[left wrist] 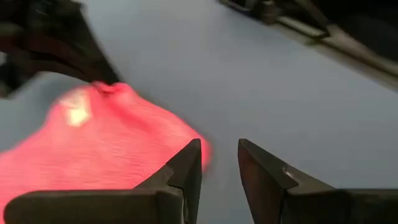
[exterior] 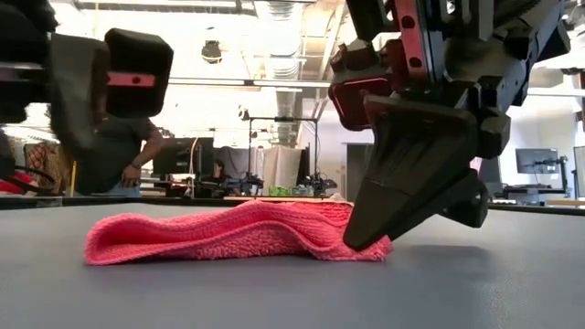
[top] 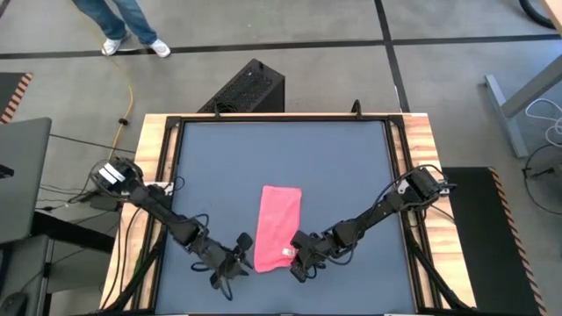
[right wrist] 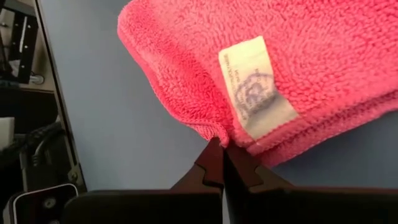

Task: Roll towel into tight, uniform cylinder
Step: Roll the red towel

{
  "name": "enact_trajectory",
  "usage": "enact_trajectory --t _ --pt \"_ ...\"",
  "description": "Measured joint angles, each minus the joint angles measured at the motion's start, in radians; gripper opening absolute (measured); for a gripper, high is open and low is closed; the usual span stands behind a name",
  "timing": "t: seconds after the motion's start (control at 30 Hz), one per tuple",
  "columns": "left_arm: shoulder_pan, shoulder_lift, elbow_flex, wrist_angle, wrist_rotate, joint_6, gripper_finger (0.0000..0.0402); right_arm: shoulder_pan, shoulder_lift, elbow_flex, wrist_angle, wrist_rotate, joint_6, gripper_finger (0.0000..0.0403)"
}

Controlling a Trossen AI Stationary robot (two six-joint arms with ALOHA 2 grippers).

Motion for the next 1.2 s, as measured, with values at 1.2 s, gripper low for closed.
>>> enact_trajectory --t 1.2 --pt "0.001 0.214 0.16 -0.085 -0.178 0.076 0.0002 0.016 -0.002 0.0 0.0 -0.005 0.046 0.0018"
